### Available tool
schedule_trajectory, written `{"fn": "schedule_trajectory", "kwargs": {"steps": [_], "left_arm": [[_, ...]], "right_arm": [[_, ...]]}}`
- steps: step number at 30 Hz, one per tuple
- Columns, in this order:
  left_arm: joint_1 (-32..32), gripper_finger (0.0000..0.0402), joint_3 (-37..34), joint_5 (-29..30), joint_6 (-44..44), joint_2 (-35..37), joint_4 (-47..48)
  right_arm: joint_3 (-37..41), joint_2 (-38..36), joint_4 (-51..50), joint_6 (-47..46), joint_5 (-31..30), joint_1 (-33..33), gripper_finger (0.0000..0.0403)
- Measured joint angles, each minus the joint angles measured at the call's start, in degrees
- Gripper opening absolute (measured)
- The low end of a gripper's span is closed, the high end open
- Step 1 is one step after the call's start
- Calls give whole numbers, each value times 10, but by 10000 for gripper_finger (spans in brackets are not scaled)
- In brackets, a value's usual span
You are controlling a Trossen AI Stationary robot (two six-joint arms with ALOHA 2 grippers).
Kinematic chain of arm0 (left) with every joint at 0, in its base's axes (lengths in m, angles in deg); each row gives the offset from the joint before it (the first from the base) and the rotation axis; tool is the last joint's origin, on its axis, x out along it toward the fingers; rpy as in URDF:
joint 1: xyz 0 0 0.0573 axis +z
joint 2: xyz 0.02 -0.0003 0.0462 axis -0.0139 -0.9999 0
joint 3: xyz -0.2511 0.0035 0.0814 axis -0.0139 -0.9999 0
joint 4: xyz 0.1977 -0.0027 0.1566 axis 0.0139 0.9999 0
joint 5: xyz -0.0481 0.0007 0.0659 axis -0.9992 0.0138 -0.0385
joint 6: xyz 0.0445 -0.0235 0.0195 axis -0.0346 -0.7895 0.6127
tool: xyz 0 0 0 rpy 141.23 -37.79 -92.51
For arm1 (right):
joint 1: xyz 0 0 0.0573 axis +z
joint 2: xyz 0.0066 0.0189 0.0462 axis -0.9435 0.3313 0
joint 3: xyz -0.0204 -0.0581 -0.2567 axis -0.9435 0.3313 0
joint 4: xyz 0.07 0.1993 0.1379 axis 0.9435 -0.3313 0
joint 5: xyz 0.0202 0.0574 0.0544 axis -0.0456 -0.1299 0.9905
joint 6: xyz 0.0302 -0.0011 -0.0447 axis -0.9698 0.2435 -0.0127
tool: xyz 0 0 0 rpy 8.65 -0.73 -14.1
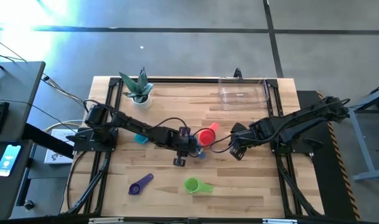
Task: Nest measuring cups in basket
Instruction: Stack the dark blue measuring cup on top of the red measuring cup
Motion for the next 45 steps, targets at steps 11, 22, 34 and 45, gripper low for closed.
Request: {"fn": "schedule_trajectory", "kwargs": {"steps": [11, 22, 34, 45], "left_arm": [[3, 18, 1, -16, -18, -8, 0], [-6, 7, 14, -15, -86, -6, 22], [-39, 8, 112, 46, -225, -6, 174], [-30, 9, 184, 62, -417, -5, 192]], "right_arm": [[0, 0, 3, -3, -3, 0, 161], [0, 0, 13, -84, -12, 0, 161], [0, 0, 35, -125, 10, 0, 161], [0, 0, 35, -156, 5, -12, 161]]}}
